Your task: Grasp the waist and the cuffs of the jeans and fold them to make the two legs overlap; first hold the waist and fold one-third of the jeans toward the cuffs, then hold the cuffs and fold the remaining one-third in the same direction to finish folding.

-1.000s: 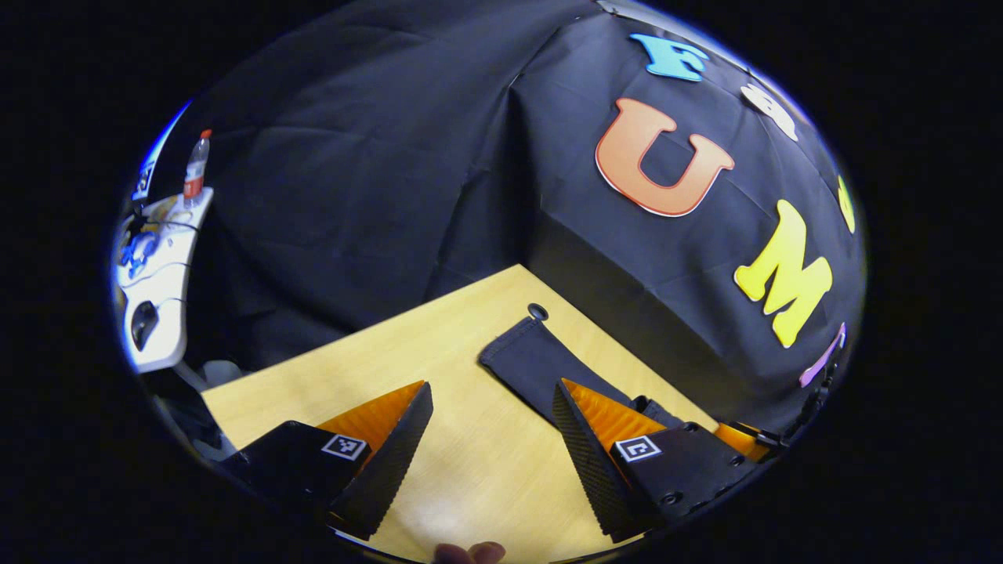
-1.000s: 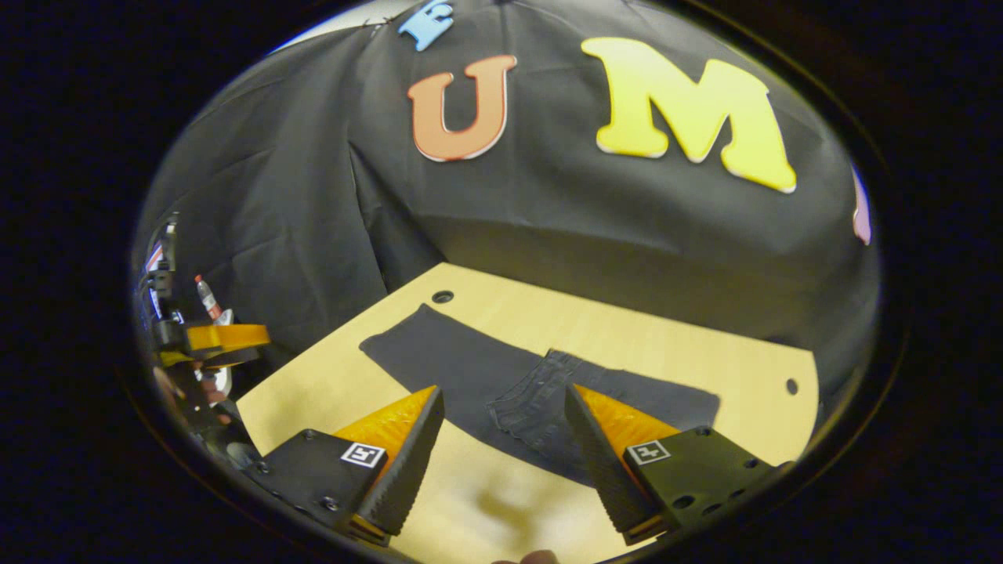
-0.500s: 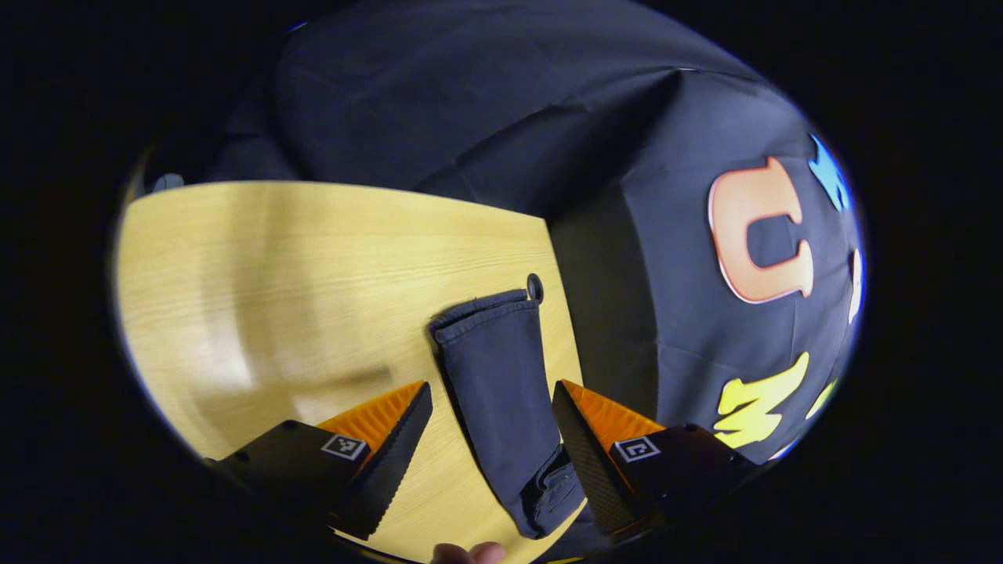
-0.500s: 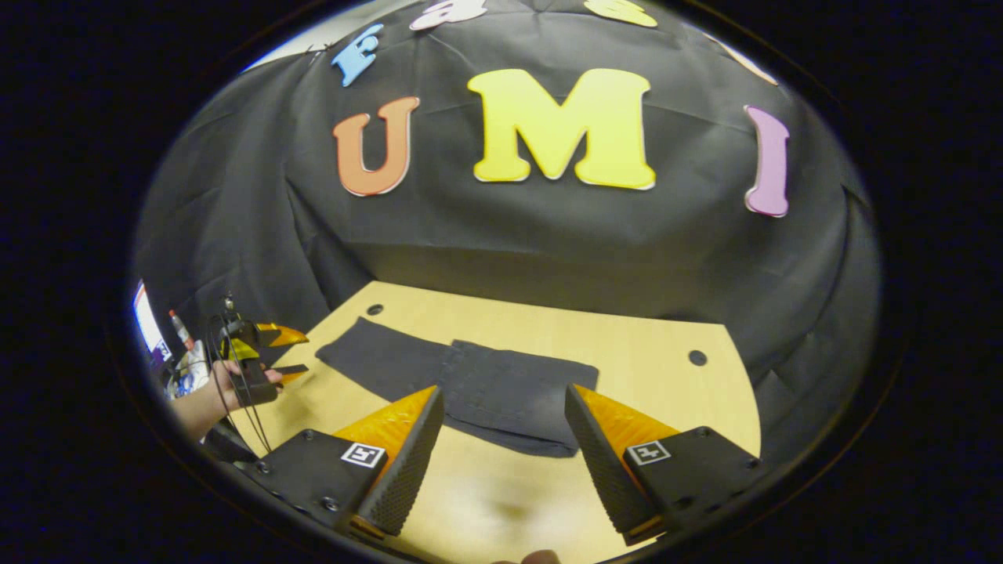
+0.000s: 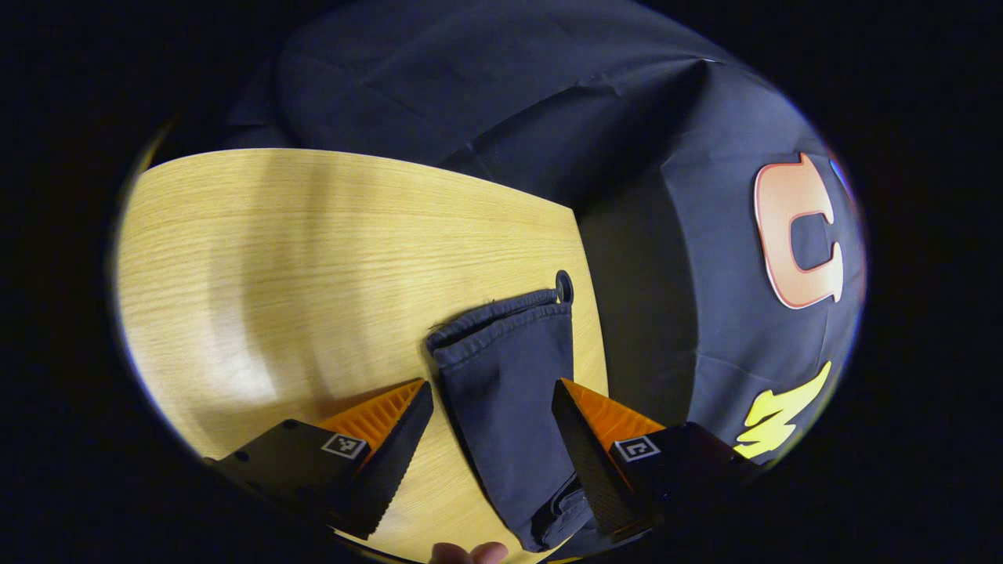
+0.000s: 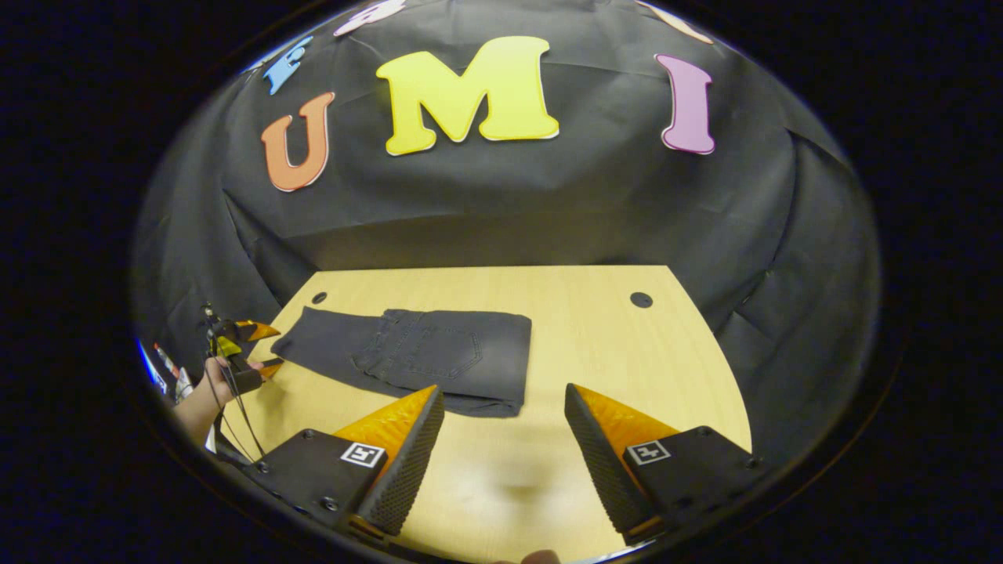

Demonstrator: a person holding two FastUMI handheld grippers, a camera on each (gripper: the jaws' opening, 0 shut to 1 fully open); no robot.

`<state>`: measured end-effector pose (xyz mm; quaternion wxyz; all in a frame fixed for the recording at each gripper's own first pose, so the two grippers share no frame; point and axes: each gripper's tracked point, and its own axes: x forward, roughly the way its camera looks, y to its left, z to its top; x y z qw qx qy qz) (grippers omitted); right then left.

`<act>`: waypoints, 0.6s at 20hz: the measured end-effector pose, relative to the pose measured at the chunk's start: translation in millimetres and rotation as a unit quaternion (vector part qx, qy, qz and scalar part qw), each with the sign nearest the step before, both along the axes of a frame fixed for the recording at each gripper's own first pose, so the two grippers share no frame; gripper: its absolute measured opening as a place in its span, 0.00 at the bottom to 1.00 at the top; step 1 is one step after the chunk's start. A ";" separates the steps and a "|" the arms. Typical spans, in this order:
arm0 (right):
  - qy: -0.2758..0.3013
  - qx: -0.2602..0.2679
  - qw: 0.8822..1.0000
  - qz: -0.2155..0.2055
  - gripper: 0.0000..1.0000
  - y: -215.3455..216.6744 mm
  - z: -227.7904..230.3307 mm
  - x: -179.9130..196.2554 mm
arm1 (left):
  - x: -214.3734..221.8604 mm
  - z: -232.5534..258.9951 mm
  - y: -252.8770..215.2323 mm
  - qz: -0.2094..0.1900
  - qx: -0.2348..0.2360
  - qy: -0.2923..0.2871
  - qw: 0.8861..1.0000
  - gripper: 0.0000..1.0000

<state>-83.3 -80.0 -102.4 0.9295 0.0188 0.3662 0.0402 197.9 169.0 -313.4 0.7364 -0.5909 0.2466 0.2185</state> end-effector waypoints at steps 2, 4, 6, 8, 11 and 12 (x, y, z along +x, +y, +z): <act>0.003 -0.005 1.000 0.001 0.96 -2.5 -5.0 -3.7 | 12.7 0.4 2.3 0.000 -0.003 -0.008 1.000 0.99; 0.012 -0.011 1.000 0.002 0.96 -5.4 -9.9 -14.2 | 25.9 1.9 0.8 -0.002 -0.002 -0.025 1.000 0.99; 0.023 -0.017 1.000 -0.001 0.96 -10.6 -14.7 -20.8 | 37.4 3.0 -2.8 0.001 -0.006 -0.046 0.999 0.99; 0.029 -0.016 0.999 -0.009 0.96 -13.4 -20.0 -19.3 | 44.0 -3.9 -1.5 0.018 -0.012 -0.049 0.999 0.86; 0.031 -0.009 0.999 -0.026 0.96 -18.5 -19.9 -16.9 | 43.2 -13.3 2.0 0.029 -0.016 -0.048 0.998 0.60; 0.031 -0.007 0.999 -0.030 0.96 -24.0 -18.4 -20.6 | 40.7 -15.7 3.2 0.030 -0.015 -0.044 0.998 0.57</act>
